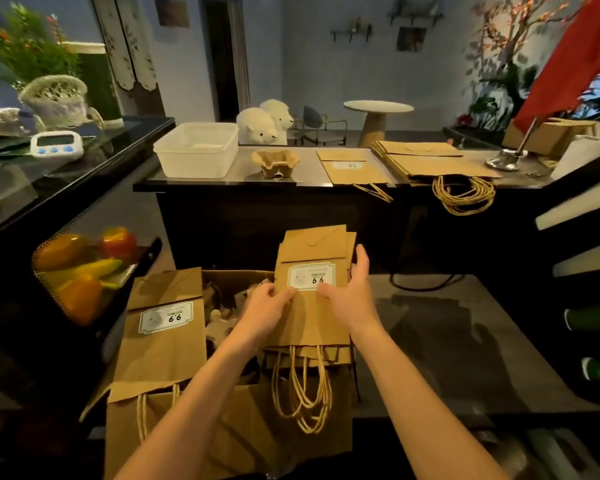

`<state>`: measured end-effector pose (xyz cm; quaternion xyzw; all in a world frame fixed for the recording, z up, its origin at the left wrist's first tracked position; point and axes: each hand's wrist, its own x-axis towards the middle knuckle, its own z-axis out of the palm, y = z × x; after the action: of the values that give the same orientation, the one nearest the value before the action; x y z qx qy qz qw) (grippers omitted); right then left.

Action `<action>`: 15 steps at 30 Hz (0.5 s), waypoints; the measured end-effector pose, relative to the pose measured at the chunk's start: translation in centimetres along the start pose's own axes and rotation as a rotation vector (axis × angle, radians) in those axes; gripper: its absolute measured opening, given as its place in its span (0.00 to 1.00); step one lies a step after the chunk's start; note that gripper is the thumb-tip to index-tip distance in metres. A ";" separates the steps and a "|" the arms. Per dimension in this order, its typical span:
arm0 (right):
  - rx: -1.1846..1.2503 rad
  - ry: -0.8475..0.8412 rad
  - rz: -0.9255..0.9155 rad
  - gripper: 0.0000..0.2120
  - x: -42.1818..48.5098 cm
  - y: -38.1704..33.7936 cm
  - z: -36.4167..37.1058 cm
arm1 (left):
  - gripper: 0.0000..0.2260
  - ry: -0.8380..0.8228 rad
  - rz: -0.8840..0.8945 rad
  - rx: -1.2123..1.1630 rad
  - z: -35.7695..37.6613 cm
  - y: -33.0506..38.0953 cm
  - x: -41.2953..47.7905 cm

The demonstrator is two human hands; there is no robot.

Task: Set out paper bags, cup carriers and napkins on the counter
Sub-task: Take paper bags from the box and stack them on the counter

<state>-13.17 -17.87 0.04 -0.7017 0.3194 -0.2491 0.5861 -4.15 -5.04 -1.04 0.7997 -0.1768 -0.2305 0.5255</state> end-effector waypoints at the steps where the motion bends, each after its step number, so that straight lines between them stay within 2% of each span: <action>1: 0.061 -0.037 0.021 0.40 0.0 -0.3 0.1 | 0.18 0.006 0.010 -0.068 -0.2 0.2 -0.1; 4: 0.091 -0.131 0.098 0.28 0.1 -1.5 1.1 | 0.15 0.064 0.080 -0.119 -1.8 0.9 -0.6; 9: 0.165 -0.235 0.196 0.22 0.8 -3.4 3.2 | 0.11 0.087 0.080 -0.132 -6.2 1.4 -0.5; 11: 0.152 -0.289 0.215 0.22 0.9 -3.9 4.9 | 0.14 0.241 0.065 -0.162 -8.3 0.4 0.0; 15: 0.033 -0.362 0.234 0.24 0.6 -4.0 9.1 | 0.13 0.551 -0.045 0.202 -12.7 -3.6 0.1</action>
<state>-5.58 -11.80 2.27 -0.6835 0.2844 -0.0544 0.6701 3.17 5.93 -0.07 0.8841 -0.0316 0.0026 0.4663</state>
